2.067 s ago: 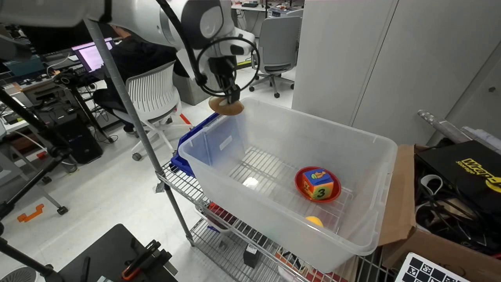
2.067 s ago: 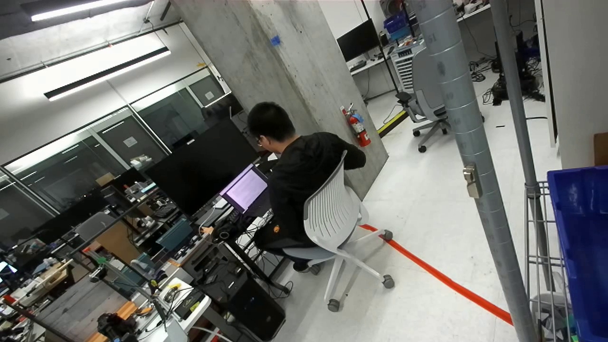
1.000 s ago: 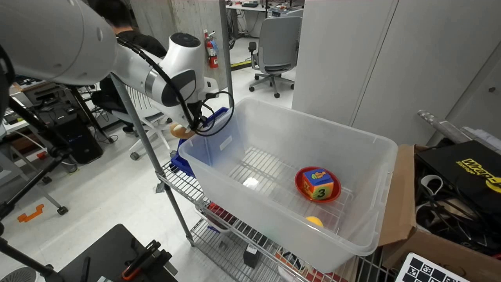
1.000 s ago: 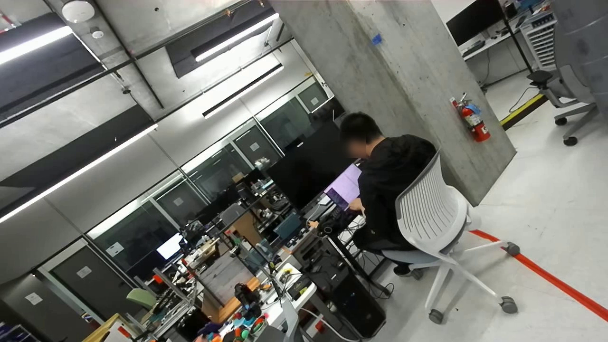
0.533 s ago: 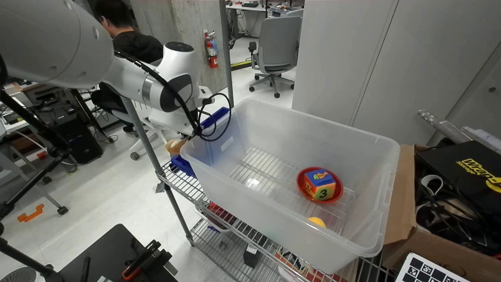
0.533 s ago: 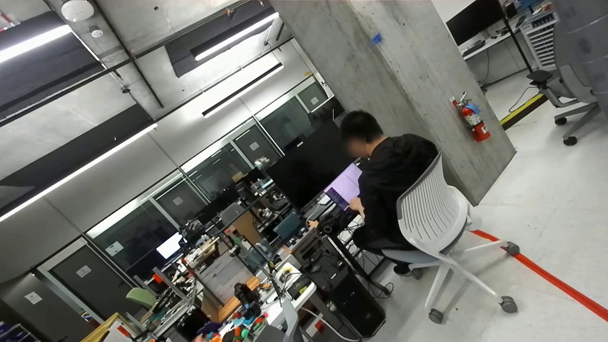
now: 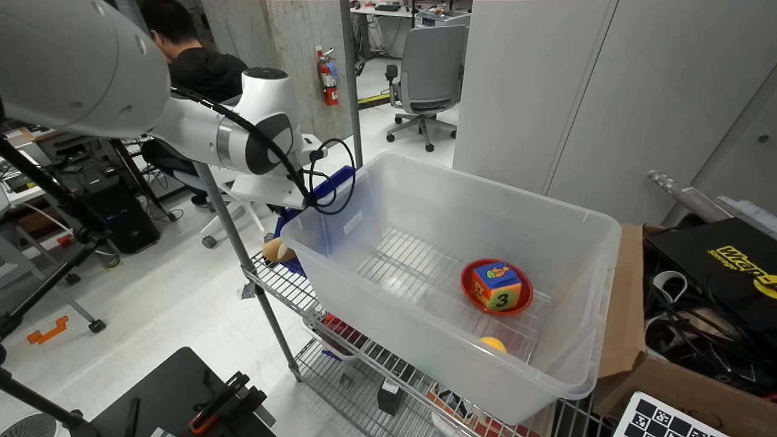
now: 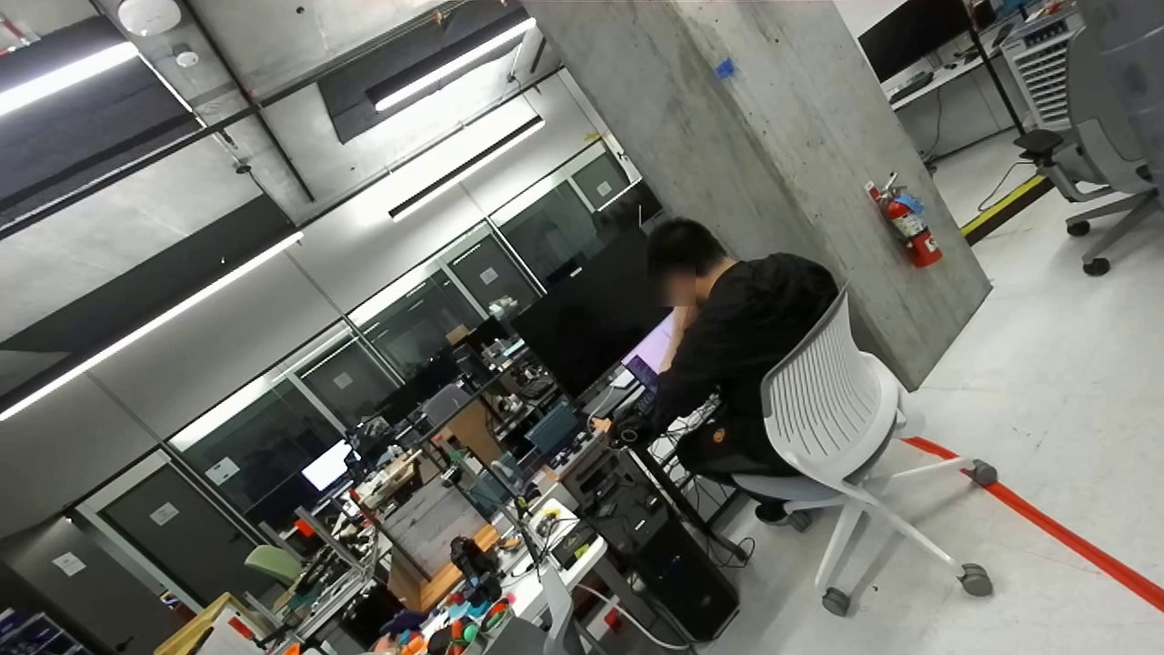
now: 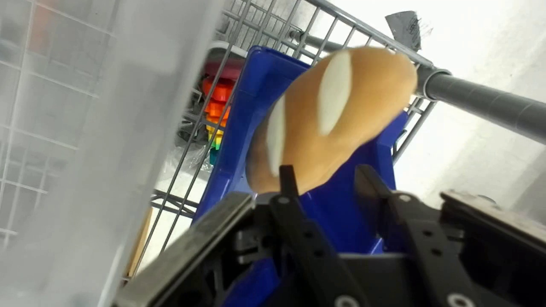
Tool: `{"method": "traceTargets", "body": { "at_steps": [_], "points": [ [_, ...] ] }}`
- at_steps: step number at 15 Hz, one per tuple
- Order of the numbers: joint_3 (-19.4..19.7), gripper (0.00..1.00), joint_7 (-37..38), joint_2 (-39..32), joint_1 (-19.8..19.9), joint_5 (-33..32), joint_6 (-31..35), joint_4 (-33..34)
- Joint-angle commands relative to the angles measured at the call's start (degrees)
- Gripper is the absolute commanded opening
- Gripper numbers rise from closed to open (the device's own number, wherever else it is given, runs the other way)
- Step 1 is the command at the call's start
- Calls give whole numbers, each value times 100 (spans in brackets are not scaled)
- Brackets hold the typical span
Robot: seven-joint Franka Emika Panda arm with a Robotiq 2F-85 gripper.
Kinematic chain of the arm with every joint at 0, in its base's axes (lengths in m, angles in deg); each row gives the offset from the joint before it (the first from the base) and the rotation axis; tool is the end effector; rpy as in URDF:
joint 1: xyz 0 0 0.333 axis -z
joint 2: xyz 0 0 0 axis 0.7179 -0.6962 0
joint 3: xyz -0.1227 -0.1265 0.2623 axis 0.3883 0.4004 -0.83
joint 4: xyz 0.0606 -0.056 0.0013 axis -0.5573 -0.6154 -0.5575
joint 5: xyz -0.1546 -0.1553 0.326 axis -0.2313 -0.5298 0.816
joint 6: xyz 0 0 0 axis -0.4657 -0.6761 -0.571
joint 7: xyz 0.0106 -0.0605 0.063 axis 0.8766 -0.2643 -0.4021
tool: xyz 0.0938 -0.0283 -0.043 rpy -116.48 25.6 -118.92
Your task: Remove the brown object from the basket.
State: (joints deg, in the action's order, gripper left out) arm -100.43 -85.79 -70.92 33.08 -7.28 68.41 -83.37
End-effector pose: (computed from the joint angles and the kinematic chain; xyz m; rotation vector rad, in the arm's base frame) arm 0.6347 0.2744 0.2457 -2.9213 -0.7578 -0.0788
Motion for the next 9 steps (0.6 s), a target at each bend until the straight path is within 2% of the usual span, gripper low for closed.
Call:
{"method": "traceTargets", "body": {
  "at_steps": [1,4,5,9],
  "points": [
    [-40,71,-205,47,33,24,303,-93],
    [-88,95,-158,91,42,111,421,-92],
    [-120,99,-135,156,46,153,445,-138],
    [-164,100,-103,598,5,121,444,-444]
  ]
}}
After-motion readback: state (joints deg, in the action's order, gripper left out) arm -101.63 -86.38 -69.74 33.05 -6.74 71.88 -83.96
